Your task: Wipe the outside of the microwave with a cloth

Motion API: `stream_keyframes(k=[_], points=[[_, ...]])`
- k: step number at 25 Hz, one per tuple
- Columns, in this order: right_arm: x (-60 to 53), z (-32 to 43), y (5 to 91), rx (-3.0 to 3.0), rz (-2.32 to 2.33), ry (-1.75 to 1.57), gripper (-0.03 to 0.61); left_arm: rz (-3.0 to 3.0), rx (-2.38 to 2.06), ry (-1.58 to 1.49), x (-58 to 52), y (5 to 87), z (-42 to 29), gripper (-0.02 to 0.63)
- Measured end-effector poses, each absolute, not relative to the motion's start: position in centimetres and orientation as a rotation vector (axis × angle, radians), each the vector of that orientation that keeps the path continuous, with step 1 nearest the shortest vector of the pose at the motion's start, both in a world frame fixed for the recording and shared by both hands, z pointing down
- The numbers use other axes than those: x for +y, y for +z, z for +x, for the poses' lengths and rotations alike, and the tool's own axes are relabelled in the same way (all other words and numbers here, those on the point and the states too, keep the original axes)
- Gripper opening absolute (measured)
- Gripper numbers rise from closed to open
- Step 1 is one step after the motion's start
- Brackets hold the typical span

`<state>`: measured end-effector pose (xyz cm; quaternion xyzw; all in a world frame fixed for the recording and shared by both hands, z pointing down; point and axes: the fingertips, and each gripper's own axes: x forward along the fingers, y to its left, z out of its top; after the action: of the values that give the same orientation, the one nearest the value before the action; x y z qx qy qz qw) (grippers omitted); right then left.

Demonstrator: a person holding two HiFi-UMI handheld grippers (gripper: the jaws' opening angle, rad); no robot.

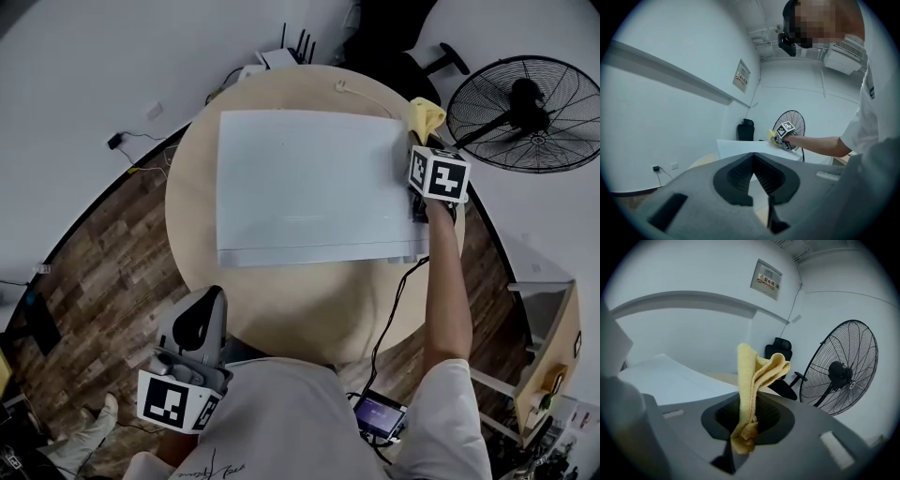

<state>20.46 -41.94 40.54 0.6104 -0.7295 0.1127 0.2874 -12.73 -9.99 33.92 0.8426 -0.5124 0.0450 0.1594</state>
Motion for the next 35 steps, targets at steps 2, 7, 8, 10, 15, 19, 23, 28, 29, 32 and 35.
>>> stream_keyframes(k=[2, 7, 8, 10, 15, 19, 23, 28, 29, 32, 35], points=[[-42.1, 19.8, 40.7, -1.947, 1.613, 0.308, 0.064, 2.404, -1.468, 0.131, -9.9, 34.0, -13.0, -0.008], [-41.8, 19.0, 40.6, -1.952, 1.613, 0.343, 0.064, 2.401, -1.482, 0.123, -9.4, 33.8, -13.5, -0.008], [-41.7, 18.9, 40.5, -1.955, 1.615, 0.35, 0.064, 2.4, -1.483, 0.12, -9.2, 33.8, -13.5, -0.008], [-41.6, 18.6, 40.4, -1.96, 1.614, 0.366, 0.064, 2.4, -1.484, 0.118, -9.0, 33.7, -13.6, -0.008], [-41.7, 17.8, 40.3, -1.968, 1.605, 0.386, 0.064, 2.402, -1.488, 0.114, -9.1, 33.5, -13.7, -0.008], [-41.7, 16.5, 40.3, -1.99, 1.583, 0.413, 0.064, 2.402, -1.496, 0.105, -8.8, 33.3, -14.1, -0.008], [-41.7, 15.6, 40.5, -2.001, 1.563, 0.434, 0.064, 2.396, -1.503, 0.102, -8.5, 33.4, -14.3, -0.008], [-41.5, 13.9, 40.4, -2.027, 1.526, 0.463, 0.064, 2.388, -1.52, 0.094, -8.0, 33.2, -15.1, -0.008], [-41.5, 13.6, 40.4, -2.032, 1.519, 0.47, 0.064, 2.387, -1.524, 0.092, -8.0, 33.2, -15.3, -0.008], [-41.5, 12.4, 40.5, -2.042, 1.501, 0.476, 0.066, 2.383, -1.532, 0.087, -7.8, 33.3, -15.9, -0.008], [-41.4, 11.2, 40.6, -2.049, 1.48, 0.474, 0.064, 2.38, -1.538, 0.081, -7.6, 33.3, -16.3, -0.008]])
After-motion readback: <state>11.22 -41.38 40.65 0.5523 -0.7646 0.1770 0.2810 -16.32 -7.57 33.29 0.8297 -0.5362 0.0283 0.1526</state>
